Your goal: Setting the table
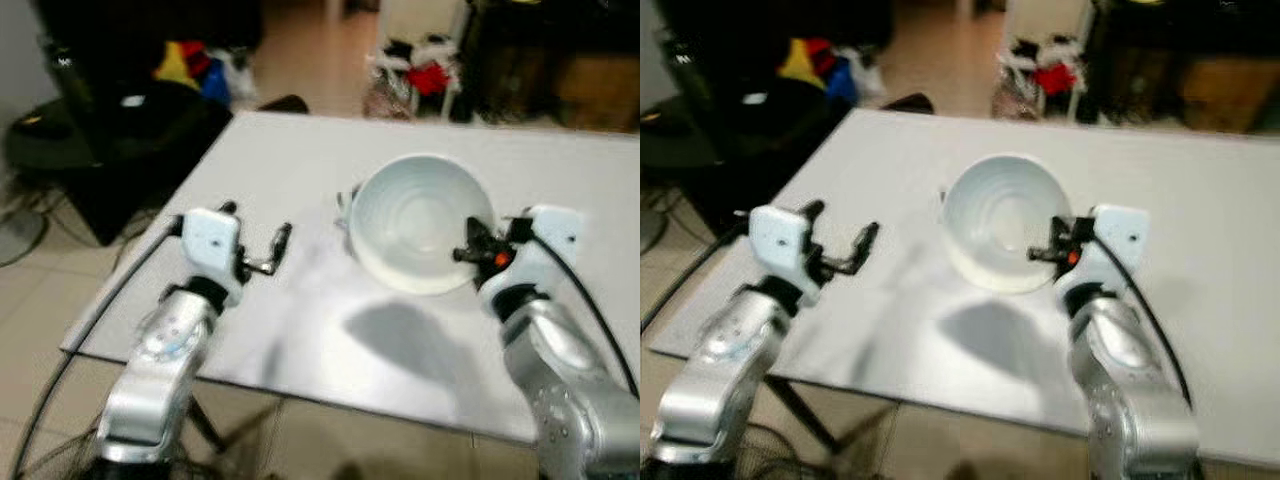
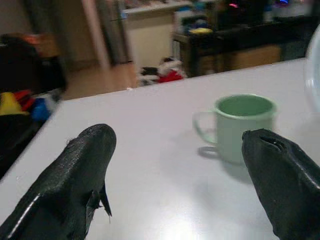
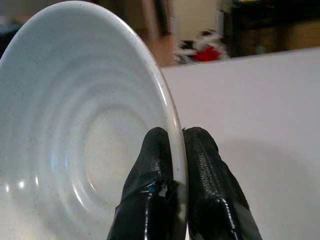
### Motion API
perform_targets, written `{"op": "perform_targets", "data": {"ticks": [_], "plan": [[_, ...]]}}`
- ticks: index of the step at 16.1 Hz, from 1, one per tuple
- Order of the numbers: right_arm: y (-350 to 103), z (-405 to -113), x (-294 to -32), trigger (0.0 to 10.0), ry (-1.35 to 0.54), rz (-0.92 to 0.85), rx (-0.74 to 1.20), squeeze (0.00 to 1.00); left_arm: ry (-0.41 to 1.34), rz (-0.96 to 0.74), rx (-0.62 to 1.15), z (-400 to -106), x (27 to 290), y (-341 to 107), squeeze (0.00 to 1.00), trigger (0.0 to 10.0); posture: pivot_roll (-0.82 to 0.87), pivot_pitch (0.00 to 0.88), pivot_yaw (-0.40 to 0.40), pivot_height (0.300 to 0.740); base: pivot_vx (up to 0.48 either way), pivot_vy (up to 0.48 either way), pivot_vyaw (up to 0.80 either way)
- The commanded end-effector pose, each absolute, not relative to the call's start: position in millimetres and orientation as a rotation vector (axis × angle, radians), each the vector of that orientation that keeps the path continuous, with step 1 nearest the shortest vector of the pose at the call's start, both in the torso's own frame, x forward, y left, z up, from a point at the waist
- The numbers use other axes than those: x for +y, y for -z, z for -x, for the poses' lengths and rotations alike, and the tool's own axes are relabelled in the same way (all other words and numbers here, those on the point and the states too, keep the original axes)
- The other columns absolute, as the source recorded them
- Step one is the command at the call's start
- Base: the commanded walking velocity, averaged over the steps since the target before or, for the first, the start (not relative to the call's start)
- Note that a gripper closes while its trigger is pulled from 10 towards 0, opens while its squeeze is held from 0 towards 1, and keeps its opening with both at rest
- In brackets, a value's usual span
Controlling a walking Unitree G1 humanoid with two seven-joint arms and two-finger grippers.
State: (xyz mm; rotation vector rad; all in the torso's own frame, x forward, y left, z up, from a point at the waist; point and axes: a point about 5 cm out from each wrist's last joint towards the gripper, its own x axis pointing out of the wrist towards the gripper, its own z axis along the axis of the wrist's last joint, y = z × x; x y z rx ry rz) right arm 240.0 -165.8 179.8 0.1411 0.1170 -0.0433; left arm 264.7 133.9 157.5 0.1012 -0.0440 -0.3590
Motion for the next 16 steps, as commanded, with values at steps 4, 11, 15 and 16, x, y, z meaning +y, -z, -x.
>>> {"op": "perform_targets", "data": {"ticks": [4, 11, 15, 16], "plan": [[-187.0, -240.1, -162.4, 10.0, 0.028, -0.178, 0.087, 0.00, 0.344, -0.104, -0.048, -265.7, 138.3, -158.9, 0.00, 10.0, 0.03, 0.000, 0.067, 0.740, 0.000, -0.240, 0.00], [-166.1, -247.1, -164.7, 10.0, 0.008, -0.275, 0.334, 0.00, 0.528, -0.104, 0.007, -261.7, 137.9, -156.9, 0.00, 10.0, 0.04, 0.000, 0.061, 0.740, 0.000, 0.000, 0.00], [-149.8, -249.7, -174.9, 10.0, 0.067, -0.387, 0.504, 0.00, 0.738, -0.162, 0.096, -248.8, 133.7, -148.0, 0.00, 10.0, 0.03, 0.000, 0.073, 0.740, 0.000, 0.000, 0.00], [-149.6, -250.8, -176.1, 10.0, 0.069, -0.400, 0.516, 0.00, 0.752, -0.163, 0.100, -248.2, 133.1, -147.7, 0.00, 10.0, 0.03, 0.000, 0.073, 0.740, 0.000, 0.000, 0.00]]}}
